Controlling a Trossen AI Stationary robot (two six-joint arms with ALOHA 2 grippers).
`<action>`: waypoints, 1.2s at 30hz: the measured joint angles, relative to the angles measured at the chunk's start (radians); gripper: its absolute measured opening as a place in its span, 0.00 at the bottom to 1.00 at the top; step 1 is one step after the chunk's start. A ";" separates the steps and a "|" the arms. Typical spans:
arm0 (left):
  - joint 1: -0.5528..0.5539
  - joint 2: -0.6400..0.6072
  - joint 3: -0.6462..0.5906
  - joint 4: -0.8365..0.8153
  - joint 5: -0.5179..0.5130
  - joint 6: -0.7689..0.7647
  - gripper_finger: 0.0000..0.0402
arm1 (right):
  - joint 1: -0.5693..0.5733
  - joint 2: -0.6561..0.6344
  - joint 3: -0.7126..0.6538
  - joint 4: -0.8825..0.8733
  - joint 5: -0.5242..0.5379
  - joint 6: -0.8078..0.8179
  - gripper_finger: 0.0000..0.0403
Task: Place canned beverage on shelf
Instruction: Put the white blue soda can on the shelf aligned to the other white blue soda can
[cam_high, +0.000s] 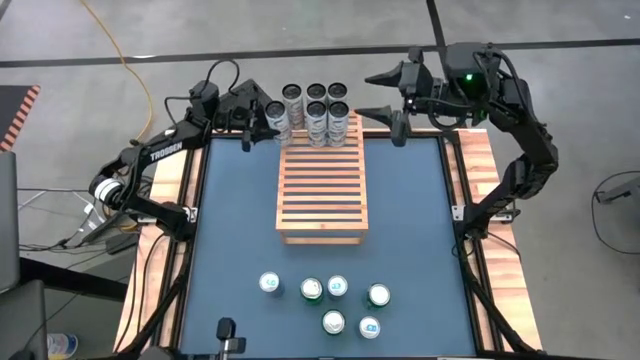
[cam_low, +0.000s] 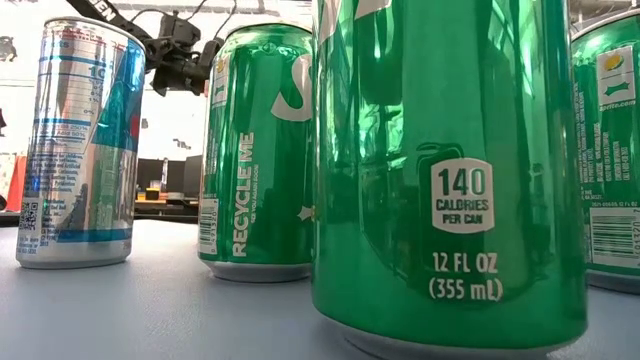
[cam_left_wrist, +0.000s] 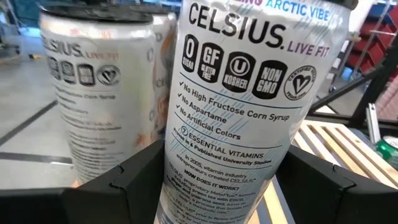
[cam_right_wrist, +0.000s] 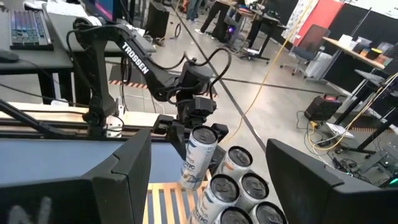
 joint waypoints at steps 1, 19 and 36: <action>0.000 0.000 -0.004 0.011 -0.002 -0.010 0.64 | 0.000 0.000 0.000 0.003 0.000 0.002 0.67; -0.081 0.000 -0.046 0.116 -0.073 -0.033 0.64 | 0.000 0.000 0.000 0.005 0.000 0.026 0.67; -0.097 0.000 -0.047 0.099 -0.157 -0.032 0.64 | 0.000 0.000 0.000 0.005 0.000 0.023 0.67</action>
